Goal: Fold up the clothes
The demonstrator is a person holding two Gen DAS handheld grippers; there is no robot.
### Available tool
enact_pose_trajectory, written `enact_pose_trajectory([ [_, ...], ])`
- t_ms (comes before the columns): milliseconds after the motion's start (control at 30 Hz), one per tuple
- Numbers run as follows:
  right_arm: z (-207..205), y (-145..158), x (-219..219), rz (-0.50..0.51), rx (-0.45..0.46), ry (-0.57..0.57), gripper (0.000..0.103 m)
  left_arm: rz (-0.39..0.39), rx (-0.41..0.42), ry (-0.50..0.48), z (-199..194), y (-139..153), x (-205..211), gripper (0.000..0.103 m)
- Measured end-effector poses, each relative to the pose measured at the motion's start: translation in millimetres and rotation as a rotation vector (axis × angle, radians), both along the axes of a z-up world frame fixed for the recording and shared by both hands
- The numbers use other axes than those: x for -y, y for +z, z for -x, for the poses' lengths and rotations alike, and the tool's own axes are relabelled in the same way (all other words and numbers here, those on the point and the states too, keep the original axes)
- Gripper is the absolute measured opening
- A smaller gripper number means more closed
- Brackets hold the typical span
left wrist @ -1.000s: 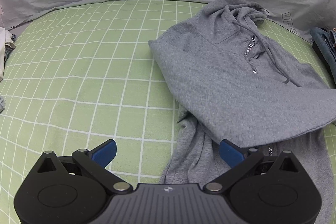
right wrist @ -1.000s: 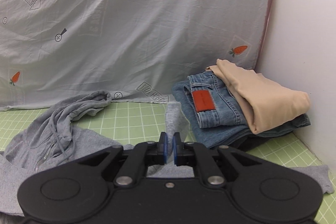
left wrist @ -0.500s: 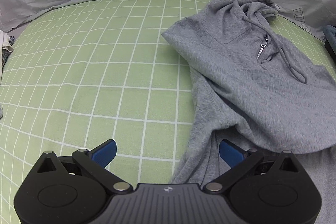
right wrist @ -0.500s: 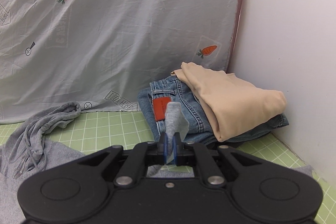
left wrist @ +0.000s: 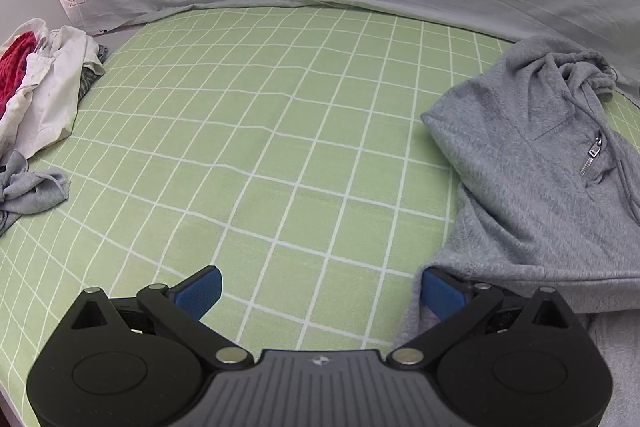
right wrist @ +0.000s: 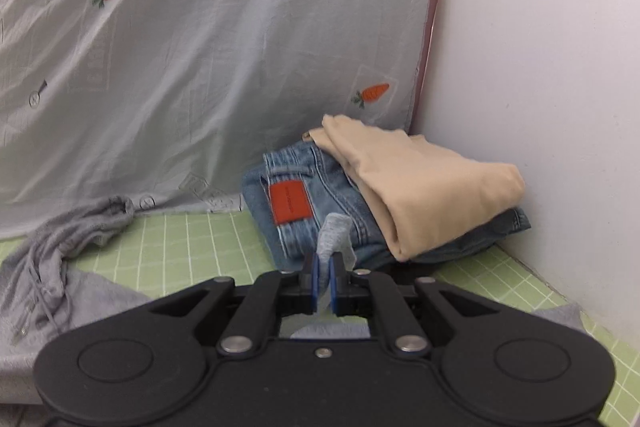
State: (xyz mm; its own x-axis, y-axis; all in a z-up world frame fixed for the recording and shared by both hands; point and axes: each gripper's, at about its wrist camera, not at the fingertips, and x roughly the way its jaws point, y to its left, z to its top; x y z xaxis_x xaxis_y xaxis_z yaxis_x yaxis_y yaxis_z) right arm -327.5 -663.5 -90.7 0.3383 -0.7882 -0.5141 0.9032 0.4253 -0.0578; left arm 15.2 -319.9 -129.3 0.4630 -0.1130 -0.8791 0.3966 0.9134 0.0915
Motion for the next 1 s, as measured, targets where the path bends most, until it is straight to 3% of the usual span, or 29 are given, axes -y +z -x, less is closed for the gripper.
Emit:
enact_pose_trajectory([
  [133,14.8,-48.5,1.3,-0.206,-0.094,-0.08,0.007,0.013,-0.058,0.033,1.5,-3.1,-20.2,0.103],
  [233,25.2,-64.0,-1.3,-0.257,-0.135,-0.118,0.009,0.015,-0.061,0.043,1.5,2.1,-28.4,0.103],
  [300,30.8,-67.1,-0.6,-0.274,-0.13,-0.143,0.017,0.029,-0.052,0.059,-1.8,7.8,-32.1,0.103],
  [367,33.5,-67.4,0.9,-0.272,-0.133,-0.169,0.033,0.06,-0.045,0.074,-8.8,15.4,-35.5,0.103],
  [500,31.4,-65.2,6.1,-0.255,-0.154,-0.185,0.048,0.132,-0.034,0.09,-26.9,27.9,-35.2,0.103],
  [667,24.0,-69.9,10.7,-0.271,-0.168,-0.162,0.074,0.221,-0.068,0.064,-48.7,28.9,-14.5,0.103],
  [867,21.9,-82.8,17.4,-0.323,-0.158,-0.153,0.076,0.34,-0.1,0.026,-71.8,25.9,16.3,0.099],
  [1000,26.6,-86.2,25.6,-0.35,-0.113,-0.164,0.079,0.401,-0.15,0.014,-90.6,16.8,40.9,0.084],
])
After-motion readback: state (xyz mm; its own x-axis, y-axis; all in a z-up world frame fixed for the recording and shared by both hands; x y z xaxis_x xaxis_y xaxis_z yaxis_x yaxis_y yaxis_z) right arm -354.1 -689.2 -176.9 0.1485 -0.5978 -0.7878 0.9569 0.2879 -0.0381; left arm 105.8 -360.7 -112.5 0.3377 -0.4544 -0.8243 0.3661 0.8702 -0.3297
